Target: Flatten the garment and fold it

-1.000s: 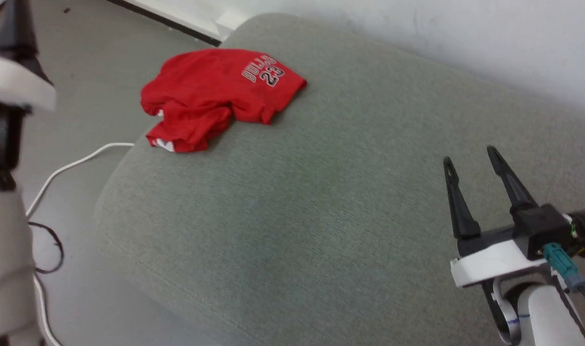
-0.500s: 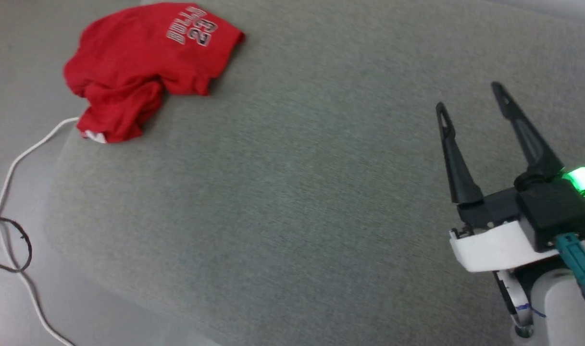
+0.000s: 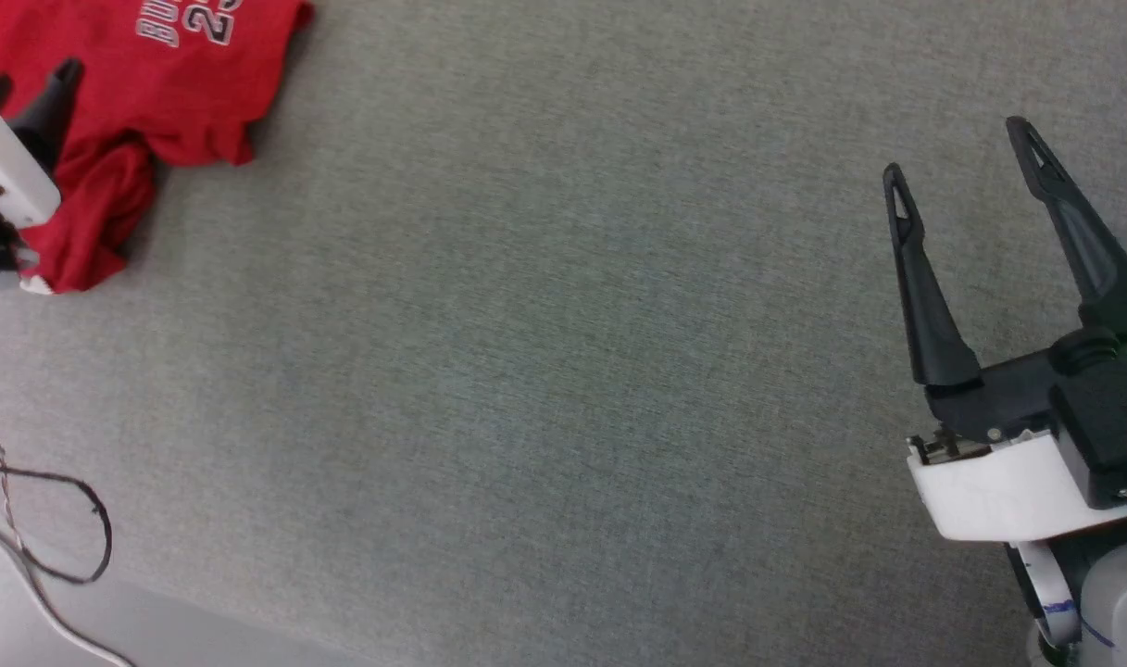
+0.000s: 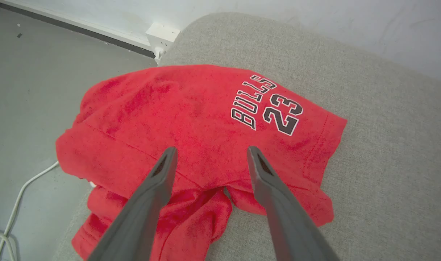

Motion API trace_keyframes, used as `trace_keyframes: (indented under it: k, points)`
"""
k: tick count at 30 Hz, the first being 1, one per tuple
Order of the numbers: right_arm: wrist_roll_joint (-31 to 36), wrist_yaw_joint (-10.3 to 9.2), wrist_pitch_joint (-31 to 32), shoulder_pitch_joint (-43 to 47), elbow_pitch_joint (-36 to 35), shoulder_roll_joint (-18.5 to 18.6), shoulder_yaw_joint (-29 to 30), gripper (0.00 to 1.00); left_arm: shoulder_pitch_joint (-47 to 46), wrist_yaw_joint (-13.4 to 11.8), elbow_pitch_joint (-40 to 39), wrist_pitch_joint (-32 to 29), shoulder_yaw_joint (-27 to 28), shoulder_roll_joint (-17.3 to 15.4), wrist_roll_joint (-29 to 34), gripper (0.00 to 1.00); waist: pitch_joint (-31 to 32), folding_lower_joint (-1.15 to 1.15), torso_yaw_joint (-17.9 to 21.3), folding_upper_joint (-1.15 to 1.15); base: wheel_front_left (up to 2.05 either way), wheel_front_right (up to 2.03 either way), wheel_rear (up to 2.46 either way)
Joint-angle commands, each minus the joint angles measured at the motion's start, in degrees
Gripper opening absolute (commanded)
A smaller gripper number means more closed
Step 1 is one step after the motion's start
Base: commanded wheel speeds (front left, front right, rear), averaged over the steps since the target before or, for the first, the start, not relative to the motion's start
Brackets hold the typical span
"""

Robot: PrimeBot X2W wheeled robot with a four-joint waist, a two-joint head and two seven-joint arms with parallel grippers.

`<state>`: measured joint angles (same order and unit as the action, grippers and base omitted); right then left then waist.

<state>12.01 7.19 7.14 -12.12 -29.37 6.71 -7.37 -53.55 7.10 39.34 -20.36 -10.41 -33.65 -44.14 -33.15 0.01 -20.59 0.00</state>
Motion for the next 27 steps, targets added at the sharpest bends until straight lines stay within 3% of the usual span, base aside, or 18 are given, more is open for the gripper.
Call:
trace_keyframes:
  k: [1,10,11,12,19,27]
  points:
    - [0.44,0.30,0.61,-0.45,-0.94,0.47,0.22,1.00,-0.49,0.38,1.28,-1.58,-0.89,-0.13,-1.51,1.00,-2.61,-0.01,1.95,0.00,0.00,0.00,0.00]
    - [0.71,0.30,2.30,-0.27,-3.37,1.48,0.81,1.00,-0.86,0.38,7.14,-3.82,-5.06,0.26,-2.70,1.00,-5.06,-0.01,2.17,0.00,0.00,0.00,0.00]
    - [0.76,0.30,2.34,-0.28,-3.42,1.45,0.77,1.00,-0.87,0.38,7.58,-3.62,-5.36,0.39,-2.85,0.82,-5.12,-0.01,2.18,0.00,0.00,0.00,0.00]
    - [0.77,0.30,2.37,-0.30,-3.43,1.44,0.76,1.00,-0.93,0.38,7.90,-3.21,-5.62,0.44,-3.01,0.00,-5.14,-0.01,2.17,0.00,0.00,0.00,0.00]
    - [-0.04,0.30,1.17,-0.51,-1.82,0.93,0.77,1.00,-1.52,0.38,8.72,-1.34,-6.64,-0.97,-4.80,0.00,-2.51,-0.01,2.61,0.00,0.00,0.00,0.00]
    - [-2.07,0.30,-3.52,0.26,3.12,-1.53,0.93,1.00,-2.43,0.38,6.04,1.01,-7.75,-6.10,-4.57,0.00,4.51,-0.01,4.34,0.00,0.00,0.00,0.00]
